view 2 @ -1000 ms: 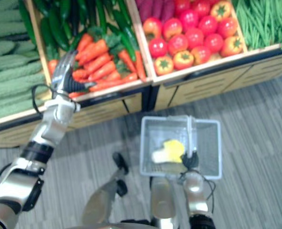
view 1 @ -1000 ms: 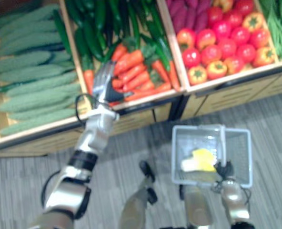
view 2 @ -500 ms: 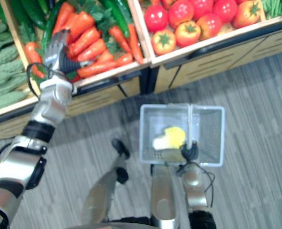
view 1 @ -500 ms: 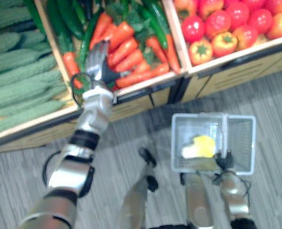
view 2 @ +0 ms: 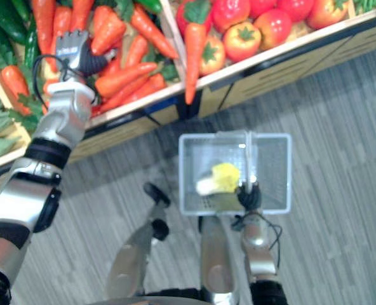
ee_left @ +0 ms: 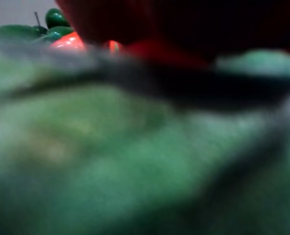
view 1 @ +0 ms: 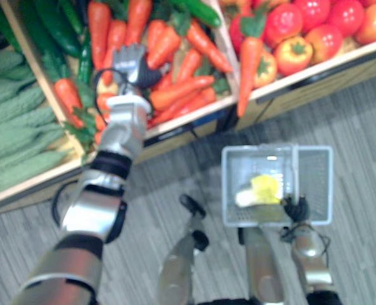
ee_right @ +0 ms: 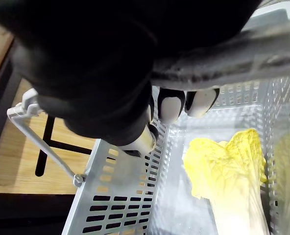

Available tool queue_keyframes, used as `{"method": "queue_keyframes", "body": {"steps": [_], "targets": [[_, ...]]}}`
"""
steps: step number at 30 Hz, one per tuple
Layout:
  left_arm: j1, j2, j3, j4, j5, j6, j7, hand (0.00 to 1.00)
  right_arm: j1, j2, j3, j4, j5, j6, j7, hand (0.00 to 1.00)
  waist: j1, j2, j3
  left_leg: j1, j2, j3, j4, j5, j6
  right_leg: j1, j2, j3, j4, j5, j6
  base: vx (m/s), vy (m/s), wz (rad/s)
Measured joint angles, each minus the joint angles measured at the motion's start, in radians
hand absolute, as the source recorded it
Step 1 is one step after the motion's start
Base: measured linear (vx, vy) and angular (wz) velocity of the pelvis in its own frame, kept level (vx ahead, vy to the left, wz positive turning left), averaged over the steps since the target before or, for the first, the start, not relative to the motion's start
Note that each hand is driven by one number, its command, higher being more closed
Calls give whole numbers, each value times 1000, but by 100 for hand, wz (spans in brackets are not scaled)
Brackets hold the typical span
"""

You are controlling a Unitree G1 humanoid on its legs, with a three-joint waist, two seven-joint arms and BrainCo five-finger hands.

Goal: Pick vegetable in the basket

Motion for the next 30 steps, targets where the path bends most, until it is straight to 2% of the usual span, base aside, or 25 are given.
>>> {"method": "queue_keyframes", "body": {"steps": [9,13,16,22,25,30], "targets": [[0,13,-25,23,53,4,-25,100,5,0,11,-36,25,-37,1,100,-1,1,0,50,10,-11,0,0,-1,64,3,-36,-9,0,0,107,-69,4],[2,74,-25,38,87,35,-31,100,18,-2,35,-35,35,-39,1,100,0,1,-1,84,19,-33,0,3,-4,109,8,-68,-11,0,0,121,-109,14],[6,109,-13,29,87,52,-27,100,43,-1,39,-24,36,-38,14,100,12,2,-2,129,24,-51,0,3,-3,165,10,-99,-11,0,-1,116,-113,17],[22,138,15,-70,86,63,-4,100,44,0,44,32,36,-42,20,100,21,3,-6,166,26,-89,0,3,-3,221,9,-136,-8,-2,-2,90,-100,18],[104,154,14,-202,86,67,12,100,45,1,44,81,37,-41,20,100,19,2,-11,201,24,-116,0,3,-3,267,9,-148,-7,-3,-6,91,-103,19],[240,153,13,-289,86,66,16,100,47,3,36,172,36,-35,25,100,16,0,-89,213,23,-144,0,3,-3,295,11,-164,-11,-8,-13,94,-108,17]]}}
